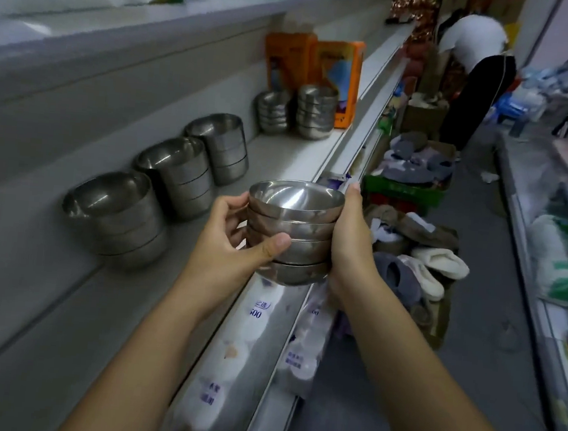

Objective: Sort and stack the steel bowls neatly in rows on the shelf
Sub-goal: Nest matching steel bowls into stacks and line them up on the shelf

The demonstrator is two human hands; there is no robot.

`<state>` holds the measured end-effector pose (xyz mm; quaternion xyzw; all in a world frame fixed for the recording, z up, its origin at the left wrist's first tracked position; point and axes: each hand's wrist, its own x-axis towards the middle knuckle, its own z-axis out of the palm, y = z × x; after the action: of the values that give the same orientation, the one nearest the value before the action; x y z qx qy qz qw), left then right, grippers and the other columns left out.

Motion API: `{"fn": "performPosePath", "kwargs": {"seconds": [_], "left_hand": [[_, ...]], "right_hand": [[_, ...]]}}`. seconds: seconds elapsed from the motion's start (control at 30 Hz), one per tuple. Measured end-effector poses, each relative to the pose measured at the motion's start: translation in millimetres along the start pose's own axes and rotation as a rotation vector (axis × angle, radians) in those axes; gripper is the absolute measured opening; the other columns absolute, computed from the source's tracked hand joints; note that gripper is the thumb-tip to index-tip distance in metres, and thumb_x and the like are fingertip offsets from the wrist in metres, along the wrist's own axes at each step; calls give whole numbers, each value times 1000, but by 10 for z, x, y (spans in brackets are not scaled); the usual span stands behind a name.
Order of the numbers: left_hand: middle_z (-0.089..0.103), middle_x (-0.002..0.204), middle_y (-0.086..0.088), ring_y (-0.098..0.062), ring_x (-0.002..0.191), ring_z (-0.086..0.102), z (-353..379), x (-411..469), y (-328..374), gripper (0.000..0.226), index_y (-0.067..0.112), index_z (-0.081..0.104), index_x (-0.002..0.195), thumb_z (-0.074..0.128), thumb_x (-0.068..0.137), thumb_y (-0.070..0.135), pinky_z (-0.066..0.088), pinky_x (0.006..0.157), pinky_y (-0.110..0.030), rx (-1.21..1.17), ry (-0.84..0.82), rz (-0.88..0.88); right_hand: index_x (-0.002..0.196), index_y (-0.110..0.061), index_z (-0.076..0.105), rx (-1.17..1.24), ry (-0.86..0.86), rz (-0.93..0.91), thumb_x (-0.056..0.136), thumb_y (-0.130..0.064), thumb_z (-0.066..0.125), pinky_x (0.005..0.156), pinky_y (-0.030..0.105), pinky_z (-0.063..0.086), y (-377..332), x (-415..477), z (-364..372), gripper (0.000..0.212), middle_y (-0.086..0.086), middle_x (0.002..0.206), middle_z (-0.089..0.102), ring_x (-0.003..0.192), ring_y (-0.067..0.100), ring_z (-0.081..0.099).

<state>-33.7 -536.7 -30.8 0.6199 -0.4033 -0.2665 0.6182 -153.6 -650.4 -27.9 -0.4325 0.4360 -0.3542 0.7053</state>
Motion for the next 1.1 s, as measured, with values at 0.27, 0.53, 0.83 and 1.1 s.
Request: {"fn": "performPosePath", "kwargs": {"seconds": [0.27, 0.53, 0.83, 1.1], "left_hand": [[68, 128, -3, -10, 110, 71, 152, 896, -291, 78, 27, 50, 119, 91, 54, 34, 58, 95, -29, -18, 157, -19], [67, 121, -5, -5, 99, 71, 645, 2126, -628, 66, 21, 50, 119, 91, 67, 14, 58, 85, -26, -8, 297, 5], [61, 135, 2, -1, 116, 65, 963, 3144, -1046, 78, 29, 46, 126, 96, 67, 25, 54, 88, -15, 45, 375, -59], [56, 142, 13, -1, 130, 56, 980, 3339, -1269, 78, 50, 44, 123, 89, 59, 43, 51, 102, -24, 122, 545, -53]], "right_hand": [[98, -36, 73, -106, -18, 42, 51, -107, 25, 115, 53, 34, -56, 1297, 247, 97, -1, 122, 72, 130, 28, 54], [82, -30, 68, -171, -272, -35, 98, -72, 29, 98, 40, 53, -569, 2683, 213, 59, -6, 84, 74, 95, 16, 70], [94, -33, 76, -256, -389, -151, 94, -75, 26, 102, 39, 52, -742, 3971, 310, 65, -10, 100, 78, 103, 9, 70], [106, -35, 72, -137, -604, -96, 103, -61, 32, 109, 35, 46, -626, 4426, 476, 48, -21, 101, 74, 107, 0, 64]]}}
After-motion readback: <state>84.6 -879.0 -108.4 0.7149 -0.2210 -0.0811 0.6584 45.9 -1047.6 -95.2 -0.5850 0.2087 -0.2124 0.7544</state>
